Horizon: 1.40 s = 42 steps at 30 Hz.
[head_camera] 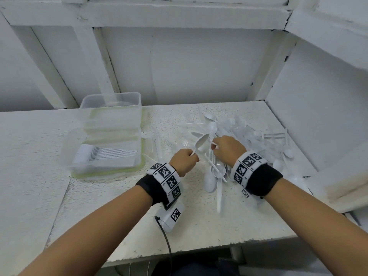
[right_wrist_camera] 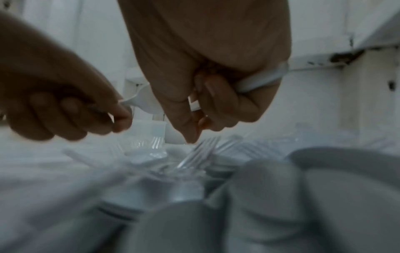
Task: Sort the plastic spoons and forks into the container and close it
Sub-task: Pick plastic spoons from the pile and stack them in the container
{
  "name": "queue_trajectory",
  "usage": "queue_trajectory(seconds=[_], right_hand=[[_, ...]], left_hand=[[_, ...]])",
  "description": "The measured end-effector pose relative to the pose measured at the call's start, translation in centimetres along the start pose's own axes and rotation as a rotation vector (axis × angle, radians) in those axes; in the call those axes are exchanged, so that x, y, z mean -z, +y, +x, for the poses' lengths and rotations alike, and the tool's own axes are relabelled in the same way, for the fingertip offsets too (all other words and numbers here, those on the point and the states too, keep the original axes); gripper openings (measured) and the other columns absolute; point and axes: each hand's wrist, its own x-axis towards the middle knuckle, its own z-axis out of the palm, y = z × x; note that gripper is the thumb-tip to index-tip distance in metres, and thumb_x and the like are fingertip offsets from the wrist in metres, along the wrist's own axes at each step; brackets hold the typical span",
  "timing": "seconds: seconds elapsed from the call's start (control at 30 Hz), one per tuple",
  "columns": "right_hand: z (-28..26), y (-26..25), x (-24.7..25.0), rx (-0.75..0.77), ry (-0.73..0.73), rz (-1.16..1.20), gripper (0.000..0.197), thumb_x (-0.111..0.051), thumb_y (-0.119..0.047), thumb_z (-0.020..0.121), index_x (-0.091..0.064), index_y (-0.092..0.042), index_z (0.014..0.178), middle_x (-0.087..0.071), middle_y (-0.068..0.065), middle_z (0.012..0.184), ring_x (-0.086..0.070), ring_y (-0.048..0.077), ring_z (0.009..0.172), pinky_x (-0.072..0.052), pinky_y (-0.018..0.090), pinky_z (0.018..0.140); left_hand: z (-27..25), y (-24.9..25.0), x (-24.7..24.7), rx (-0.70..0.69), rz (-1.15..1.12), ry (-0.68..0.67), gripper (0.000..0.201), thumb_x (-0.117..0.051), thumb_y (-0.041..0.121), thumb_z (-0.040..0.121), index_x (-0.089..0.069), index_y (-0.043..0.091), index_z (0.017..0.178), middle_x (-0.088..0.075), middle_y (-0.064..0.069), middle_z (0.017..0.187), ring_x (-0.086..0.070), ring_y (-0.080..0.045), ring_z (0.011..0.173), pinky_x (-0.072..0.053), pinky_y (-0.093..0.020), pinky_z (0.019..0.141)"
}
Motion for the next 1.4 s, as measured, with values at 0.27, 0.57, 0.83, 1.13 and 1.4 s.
queue_trajectory(seconds=[0.27, 0.57, 0.83, 1.13, 1.4], right_hand=[[0.2, -1.3, -1.7, -0.018, -0.155, -0.095, 0.028, -0.059, -0.027, 0.087, -0.046, -0.013, 0.067, -0.049, 0.001, 0.068, -0.055, 0.022, 0.076, -0.040, 0.029, 0.064], [-0.2, -1.5, 0.5, -0.200, 0.107, 0.798, 0.018, -0.062, -0.021, 0.089, -0.064, -0.004, 0.086, -0.048, -0.001, 0.064, -0.041, 0.011, 0.054, -0.038, 0.023, 0.051], [-1.9, -0.3, 4.7, -0.241, 0.213, 0.831, 0.016, -0.044, -0.019, 0.095, -0.053, -0.012, 0.084, -0.054, 0.001, 0.071, -0.042, 0.010, 0.054, -0.031, 0.022, 0.049], [-7.2, 2.4, 0.4, -0.244, -0.044, 0.672, 0.013, -0.036, -0.031, 0.100, -0.044, -0.024, 0.093, -0.044, 0.001, 0.067, -0.035, 0.013, 0.046, -0.026, 0.016, 0.034], [-7.4, 1.7, -1.5, -0.161, -0.095, 0.448, 0.031, -0.065, -0.027, 0.083, -0.036, -0.033, 0.073, -0.046, -0.013, 0.075, -0.048, 0.011, 0.075, -0.032, 0.017, 0.058]], left_hand=[[-0.1, -1.2, 0.9, 0.009, -0.022, 0.049, 0.017, -0.043, 0.015, 0.092, -0.052, 0.011, 0.077, -0.038, -0.002, 0.062, -0.031, -0.016, 0.049, -0.025, -0.022, 0.044], [-0.7, -1.2, 0.5, -0.054, -0.034, 0.056, 0.015, -0.045, 0.016, 0.091, -0.055, 0.008, 0.084, -0.039, 0.000, 0.061, -0.033, -0.014, 0.050, -0.025, -0.022, 0.046], [0.0, -0.9, -2.0, -0.166, 0.428, -0.079, 0.017, -0.053, 0.025, 0.090, -0.060, 0.010, 0.086, -0.055, -0.002, 0.080, -0.050, -0.016, 0.074, -0.037, -0.022, 0.059], [-0.2, -0.7, -3.8, -0.184, 0.775, -0.152, 0.042, -0.060, 0.047, 0.084, -0.051, 0.011, 0.104, -0.057, -0.007, 0.098, -0.056, -0.023, 0.090, -0.040, -0.023, 0.063], [0.1, -0.5, -1.0, -0.098, 0.667, -0.174, 0.042, -0.054, 0.029, 0.087, -0.034, 0.013, 0.054, -0.034, 0.000, 0.055, -0.031, -0.013, 0.049, -0.024, -0.023, 0.047]])
